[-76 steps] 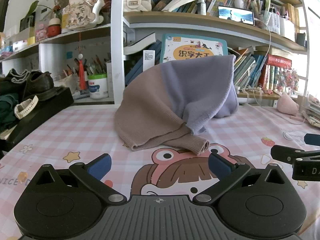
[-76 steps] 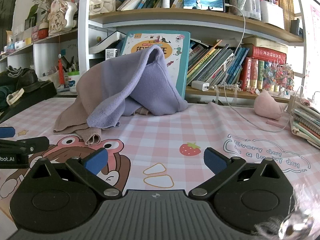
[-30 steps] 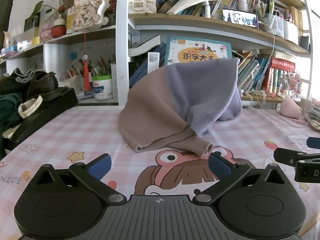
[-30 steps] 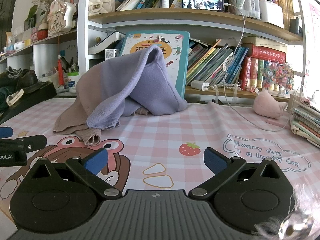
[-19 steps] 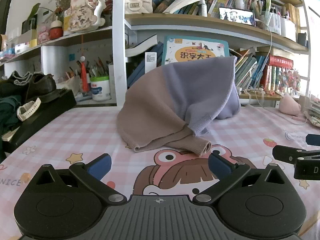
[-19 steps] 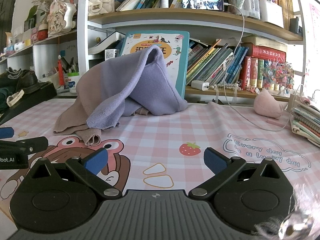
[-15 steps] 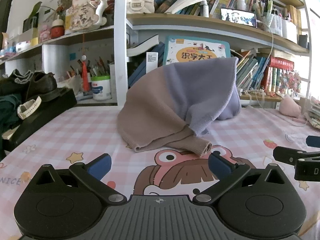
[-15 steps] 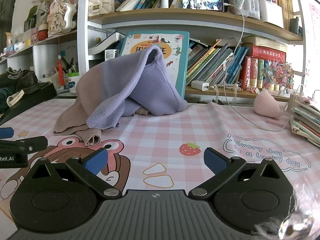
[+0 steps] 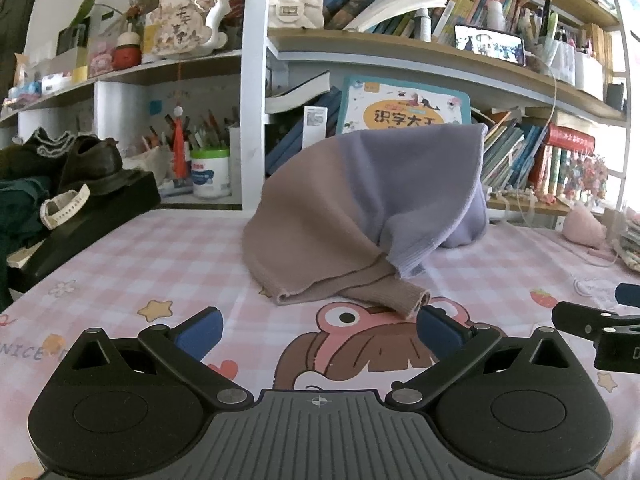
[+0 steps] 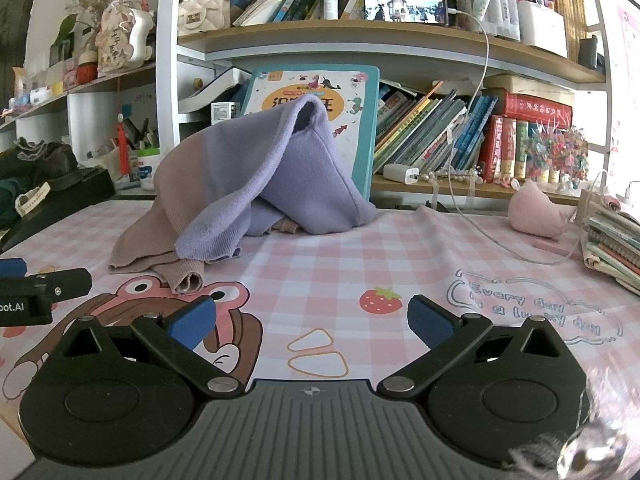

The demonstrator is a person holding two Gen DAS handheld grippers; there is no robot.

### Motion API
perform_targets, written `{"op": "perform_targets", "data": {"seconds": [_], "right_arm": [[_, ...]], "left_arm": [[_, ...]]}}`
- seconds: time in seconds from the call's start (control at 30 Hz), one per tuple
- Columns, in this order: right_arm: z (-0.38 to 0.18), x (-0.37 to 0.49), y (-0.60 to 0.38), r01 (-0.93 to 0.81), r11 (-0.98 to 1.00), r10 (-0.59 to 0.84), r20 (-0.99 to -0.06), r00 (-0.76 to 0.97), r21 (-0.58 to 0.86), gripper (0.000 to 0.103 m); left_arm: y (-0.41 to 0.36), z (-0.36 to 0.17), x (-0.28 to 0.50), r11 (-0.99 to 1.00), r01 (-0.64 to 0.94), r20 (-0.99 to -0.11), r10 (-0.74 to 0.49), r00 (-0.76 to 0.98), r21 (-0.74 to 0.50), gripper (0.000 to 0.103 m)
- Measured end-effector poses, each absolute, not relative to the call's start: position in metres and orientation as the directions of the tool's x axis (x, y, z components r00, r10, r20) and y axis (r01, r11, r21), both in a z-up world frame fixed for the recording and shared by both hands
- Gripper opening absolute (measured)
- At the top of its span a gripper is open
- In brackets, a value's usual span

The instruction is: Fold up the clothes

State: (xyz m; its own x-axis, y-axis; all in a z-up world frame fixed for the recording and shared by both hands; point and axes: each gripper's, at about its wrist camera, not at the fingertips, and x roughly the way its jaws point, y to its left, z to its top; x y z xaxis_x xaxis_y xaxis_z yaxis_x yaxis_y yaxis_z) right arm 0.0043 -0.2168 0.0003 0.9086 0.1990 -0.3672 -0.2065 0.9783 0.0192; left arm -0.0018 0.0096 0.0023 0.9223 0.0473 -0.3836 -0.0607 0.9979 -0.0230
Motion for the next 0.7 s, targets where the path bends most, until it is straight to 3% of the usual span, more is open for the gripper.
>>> {"op": "perform_targets", "data": {"seconds": [0.7], "right_arm": [[0.0007,0.0012,-0.2107,-0.195,0.981,0.174,-0.364,0.915,-0.02,0.103]], "left_arm": [[0.0013,0.0037,-0.0048,0.999,-0.049,-0.367,0.053,0.929,0.019,0.103]]}}
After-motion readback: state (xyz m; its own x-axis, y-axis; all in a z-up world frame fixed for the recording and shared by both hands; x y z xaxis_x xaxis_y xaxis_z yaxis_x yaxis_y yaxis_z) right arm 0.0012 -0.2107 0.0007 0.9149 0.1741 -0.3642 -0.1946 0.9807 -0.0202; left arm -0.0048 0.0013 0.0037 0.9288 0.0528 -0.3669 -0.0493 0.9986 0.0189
